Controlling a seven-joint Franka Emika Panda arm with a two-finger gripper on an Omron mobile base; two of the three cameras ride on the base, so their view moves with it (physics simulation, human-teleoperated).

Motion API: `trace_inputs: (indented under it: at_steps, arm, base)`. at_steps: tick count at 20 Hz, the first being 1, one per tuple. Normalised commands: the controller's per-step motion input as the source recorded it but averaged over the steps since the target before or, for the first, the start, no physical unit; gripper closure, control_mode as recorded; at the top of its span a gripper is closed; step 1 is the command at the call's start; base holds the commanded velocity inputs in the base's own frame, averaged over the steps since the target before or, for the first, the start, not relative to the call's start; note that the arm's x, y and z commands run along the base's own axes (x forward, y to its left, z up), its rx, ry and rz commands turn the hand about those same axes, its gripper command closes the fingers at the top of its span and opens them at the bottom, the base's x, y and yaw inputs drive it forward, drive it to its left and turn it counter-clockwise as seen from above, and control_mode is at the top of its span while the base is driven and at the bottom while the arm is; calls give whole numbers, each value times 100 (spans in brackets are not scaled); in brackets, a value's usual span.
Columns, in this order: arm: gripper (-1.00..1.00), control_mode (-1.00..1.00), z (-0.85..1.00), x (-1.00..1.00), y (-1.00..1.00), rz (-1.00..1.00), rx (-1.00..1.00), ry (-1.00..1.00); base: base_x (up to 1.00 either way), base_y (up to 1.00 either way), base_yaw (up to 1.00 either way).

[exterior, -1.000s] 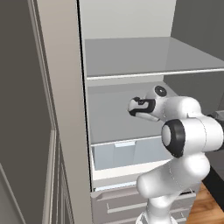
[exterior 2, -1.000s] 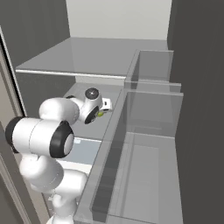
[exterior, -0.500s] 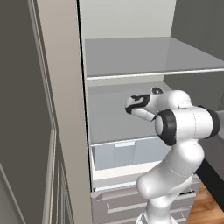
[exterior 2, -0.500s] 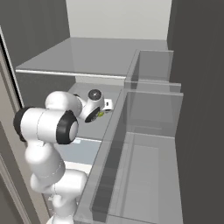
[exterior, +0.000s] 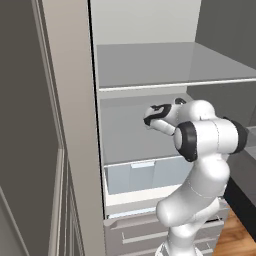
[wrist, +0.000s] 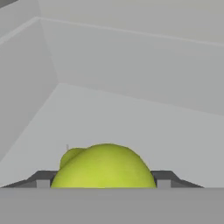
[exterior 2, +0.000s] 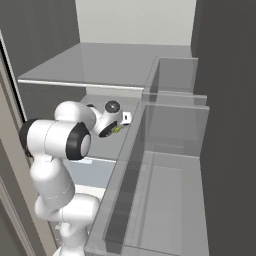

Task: Retrieve the orange and pear from the fridge and place them into the bowl on the dining table.

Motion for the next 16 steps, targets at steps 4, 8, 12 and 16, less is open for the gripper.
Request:
trace_inputs:
  at_steps: [4, 8, 12, 16]
  arm:
    - [100, -100, -63, -16, 0, 0, 0, 14]
    - [100, -100, -28, -1, 5, 0, 0, 9]
    - [100, -100, -2, -42, 0, 0, 0, -3]
    - [100, -100, 21, -100, 0, 0, 0, -26]
  base:
    - [0, 0, 0]
    - [0, 0, 0]
    - [0, 0, 0]
    - [0, 0, 0]
